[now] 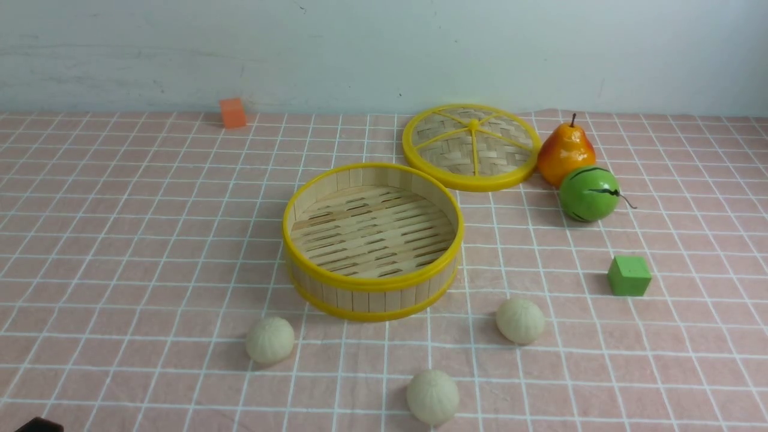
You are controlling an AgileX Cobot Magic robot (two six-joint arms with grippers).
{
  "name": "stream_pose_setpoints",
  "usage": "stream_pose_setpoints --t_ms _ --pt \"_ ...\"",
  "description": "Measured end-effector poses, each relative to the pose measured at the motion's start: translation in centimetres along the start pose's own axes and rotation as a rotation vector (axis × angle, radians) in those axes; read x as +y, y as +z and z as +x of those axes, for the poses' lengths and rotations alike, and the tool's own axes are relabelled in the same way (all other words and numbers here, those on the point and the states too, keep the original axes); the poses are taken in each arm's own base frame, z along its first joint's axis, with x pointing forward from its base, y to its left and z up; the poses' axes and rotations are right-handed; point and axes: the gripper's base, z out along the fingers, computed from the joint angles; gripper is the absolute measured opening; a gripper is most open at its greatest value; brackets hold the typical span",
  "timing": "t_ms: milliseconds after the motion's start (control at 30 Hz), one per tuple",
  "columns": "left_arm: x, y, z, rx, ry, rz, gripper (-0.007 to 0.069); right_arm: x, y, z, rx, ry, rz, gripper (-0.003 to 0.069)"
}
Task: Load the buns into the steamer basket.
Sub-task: Use the left arm to grab a steamed stuffed bun
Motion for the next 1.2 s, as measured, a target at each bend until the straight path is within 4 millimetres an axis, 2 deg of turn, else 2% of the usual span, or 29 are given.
stream_pose_setpoints --t_ms 167,333,433,500,567,633,667,700,767,800,833,867,933,967,1000,1100,1167,1200 --pt "-0.3 0.0 0.1 0.011 -0.142 0.032 0.0237 0.0 0.0 0.0 0.0 0.0 0.0 0.0239" --pt "-0.3 0.0 0.1 0.008 -0.138 0.037 0.0237 0.0 0.0 0.0 0.0 0.0 0.0 0.0239" --pt "-0.4 0.0 0.2 0.026 -0.051 0.029 0.0237 0.0 0.0 0.0 0.0 0.0 0.0 0.0239" --pt "-1.6 -0.4 0.7 0.071 0.076 0.042 0.0237 0.0 0.0 0.0 0.0 0.0 0.0 0.0239" --pt "-3.6 -1.1 1.3 0.112 0.229 0.082 0.0234 0.0 0.0 0.0 0.0 0.0 0.0 0.0239" --pt "-6.9 -2.3 1.9 0.145 0.41 0.126 0.0195 0.0 0.0 0.0 0.0 0.0 0.0 0.0239" --pt "-6.8 -2.3 1.9 0.151 0.419 0.118 0.019 0.0 0.0 0.0 0.0 0.0 0.0 0.0239" --pt "-8.7 -2.6 2.2 0.189 0.538 0.07 0.0141 0.0 0.0 0.0 0.0 0.0 0.0 0.0239" --pt "-10.8 -2.3 2.1 0.25 0.689 -0.06 0.0052 0.0 0.0 0.0 0.0 0.0 0.0 0.0239" --pt "-11.8 -1.9 1.9 0.279 0.766 -0.138 0.0009 0.0 0.0 0.0 0.0 0.0 0.0 0.0239" --pt "-12.3 -1.8 1.8 0.285 0.785 -0.155 -0.0004 0.0 0.0 0.0 0.0 0.0 0.0 0.0239" --pt "-13.5 -1.2 1.3 0.317 0.9 -0.273 -0.0013 0.0 0.0 0.0 0.0 0.0 0.0 0.0239" --pt "-15.3 -0.1 0.4 0.376 1.034 -0.427 -0.0013 0.0 0.0 0.0 0.0 0.0 0.0 0.0239" --pt "-15.2 -0.1 0.3 0.379 1.041 -0.441 -0.0013 0.0 0.0 0.0 0.0 0.0 0.0 0.0239" --pt "-16.3 0.8 -0.5 0.415 1.131 -0.536 -0.0013 0.0 0.0 0.0 0.0 0.0 0.0 0.0239" --pt "-17.7 2.8 -1.5 0.498 1.267 -0.65 -0.0013 0.0 0.0 0.0 0.0 0.0 0.0 0.0239" --pt "-18.1 3.8 -1.7 0.538 1.31 -0.665 -0.0013 0.0 0.0 0.0 0.0 0.0 0.0 0.0239" --pt "-18.3 5.1 -1.6 0.599 1.356 -0.66 -0.0013 0.0 0.0 0.0 0.0 0.0 0.0 0.0239"
